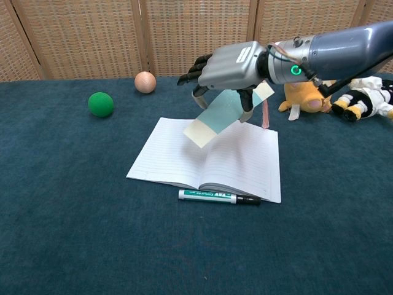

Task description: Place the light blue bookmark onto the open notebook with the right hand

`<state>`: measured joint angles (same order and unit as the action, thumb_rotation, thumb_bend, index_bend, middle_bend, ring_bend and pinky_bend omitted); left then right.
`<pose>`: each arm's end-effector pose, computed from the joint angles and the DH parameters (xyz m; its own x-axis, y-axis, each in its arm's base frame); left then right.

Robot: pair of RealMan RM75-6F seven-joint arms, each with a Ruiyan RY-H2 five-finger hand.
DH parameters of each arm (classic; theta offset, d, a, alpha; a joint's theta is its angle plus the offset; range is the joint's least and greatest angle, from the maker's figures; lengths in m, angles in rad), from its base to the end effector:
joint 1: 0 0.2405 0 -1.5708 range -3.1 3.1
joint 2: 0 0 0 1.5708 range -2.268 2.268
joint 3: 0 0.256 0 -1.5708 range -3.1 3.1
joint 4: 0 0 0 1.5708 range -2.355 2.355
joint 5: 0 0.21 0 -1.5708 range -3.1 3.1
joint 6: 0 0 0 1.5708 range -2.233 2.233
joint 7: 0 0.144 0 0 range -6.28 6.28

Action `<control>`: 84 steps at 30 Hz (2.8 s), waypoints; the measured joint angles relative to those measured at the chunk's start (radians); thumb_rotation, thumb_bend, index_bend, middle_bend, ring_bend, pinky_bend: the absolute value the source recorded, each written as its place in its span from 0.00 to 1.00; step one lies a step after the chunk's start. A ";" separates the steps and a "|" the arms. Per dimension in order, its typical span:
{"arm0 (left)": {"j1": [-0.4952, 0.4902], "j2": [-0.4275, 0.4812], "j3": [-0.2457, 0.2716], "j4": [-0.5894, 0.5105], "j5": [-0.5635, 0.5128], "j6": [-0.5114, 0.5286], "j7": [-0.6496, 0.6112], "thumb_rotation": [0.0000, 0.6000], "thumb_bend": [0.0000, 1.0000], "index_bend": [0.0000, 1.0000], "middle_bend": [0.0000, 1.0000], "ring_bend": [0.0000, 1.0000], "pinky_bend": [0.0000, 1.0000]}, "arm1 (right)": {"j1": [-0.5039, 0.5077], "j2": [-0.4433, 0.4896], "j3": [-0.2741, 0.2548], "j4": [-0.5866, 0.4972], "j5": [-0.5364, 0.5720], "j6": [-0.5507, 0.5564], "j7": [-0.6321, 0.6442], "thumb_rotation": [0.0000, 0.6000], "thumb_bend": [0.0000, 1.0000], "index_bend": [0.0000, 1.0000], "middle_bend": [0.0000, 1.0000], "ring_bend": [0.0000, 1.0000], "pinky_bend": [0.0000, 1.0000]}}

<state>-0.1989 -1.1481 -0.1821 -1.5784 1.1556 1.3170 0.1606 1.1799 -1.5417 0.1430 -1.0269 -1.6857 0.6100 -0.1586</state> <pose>-0.3321 0.2404 0.1677 0.4566 0.0236 0.8894 0.8664 0.2153 -0.4505 -0.0494 -0.4397 -0.0182 0.8705 0.2033 0.4483 -0.1451 -0.7643 0.6284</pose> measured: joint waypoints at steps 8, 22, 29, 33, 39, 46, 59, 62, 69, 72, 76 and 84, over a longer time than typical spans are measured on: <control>-0.020 -0.010 -0.002 0.005 -0.022 -0.022 0.026 1.00 0.00 0.00 0.00 0.00 0.00 | 0.104 -0.102 -0.110 0.160 -0.120 0.037 0.080 1.00 0.16 0.55 0.00 0.00 0.09; -0.028 -0.010 -0.002 0.012 -0.038 -0.032 0.022 1.00 0.00 0.00 0.00 0.00 0.00 | 0.177 -0.155 -0.211 0.242 -0.206 0.089 0.047 1.00 0.19 0.55 0.00 0.00 0.10; -0.034 -0.010 -0.002 0.016 -0.047 -0.040 0.023 1.00 0.00 0.00 0.00 0.00 0.00 | 0.188 -0.174 -0.250 0.281 -0.245 0.135 0.015 1.00 0.16 0.55 0.00 0.00 0.12; -0.036 -0.011 -0.002 0.017 -0.051 -0.042 0.026 1.00 0.00 0.00 0.00 0.00 0.00 | 0.192 -0.195 -0.273 0.311 -0.261 0.157 0.018 1.00 0.16 0.55 0.00 0.00 0.12; -0.038 -0.012 -0.001 0.017 -0.053 -0.041 0.028 1.00 0.00 0.00 0.00 0.00 0.00 | 0.197 -0.215 -0.294 0.345 -0.281 0.182 0.009 1.00 0.15 0.50 0.00 0.00 0.12; -0.040 -0.011 0.000 0.016 -0.055 -0.042 0.028 1.00 0.00 0.00 0.00 0.00 0.00 | 0.184 -0.237 -0.309 0.405 -0.287 0.235 -0.020 1.00 0.01 0.09 0.00 0.00 0.12; -0.039 -0.008 0.005 0.010 -0.047 -0.037 0.024 1.00 0.00 0.00 0.00 0.00 0.00 | 0.150 -0.198 -0.290 0.380 -0.240 0.299 -0.020 1.00 0.47 0.02 0.00 0.00 0.12; -0.040 -0.006 0.007 0.009 -0.046 -0.040 0.019 1.00 0.00 0.00 0.00 0.00 0.00 | 0.127 -0.176 -0.266 0.327 -0.187 0.295 0.037 1.00 0.95 0.02 0.00 0.00 0.12; -0.040 -0.001 0.010 0.009 -0.038 -0.044 0.008 1.00 0.00 0.00 0.00 0.00 0.00 | 0.062 -0.091 -0.186 0.098 0.053 0.148 0.157 1.00 1.00 0.00 0.00 0.00 0.00; -0.043 -0.002 0.012 0.009 -0.038 -0.049 0.012 1.00 0.00 0.00 0.00 0.00 0.00 | 0.040 -0.052 -0.162 0.003 0.155 0.050 0.155 1.00 1.00 0.00 0.00 0.00 0.00; -0.046 -0.006 0.014 0.008 -0.039 -0.051 0.021 1.00 0.00 0.00 0.00 0.00 0.00 | 0.014 -0.017 -0.142 -0.080 0.250 -0.032 0.089 1.00 1.00 0.00 0.00 0.00 0.00; -0.050 -0.011 0.015 0.007 -0.045 -0.052 0.033 1.00 0.00 0.00 0.00 0.00 0.00 | -0.008 0.000 -0.102 -0.151 0.339 -0.068 -0.017 1.00 1.00 0.00 0.00 0.00 0.00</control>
<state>-0.2492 -1.1593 -0.1670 -1.5718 1.1102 1.2652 0.1933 1.1715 -1.5415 0.0411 -1.1783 -1.3462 0.5422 -0.1752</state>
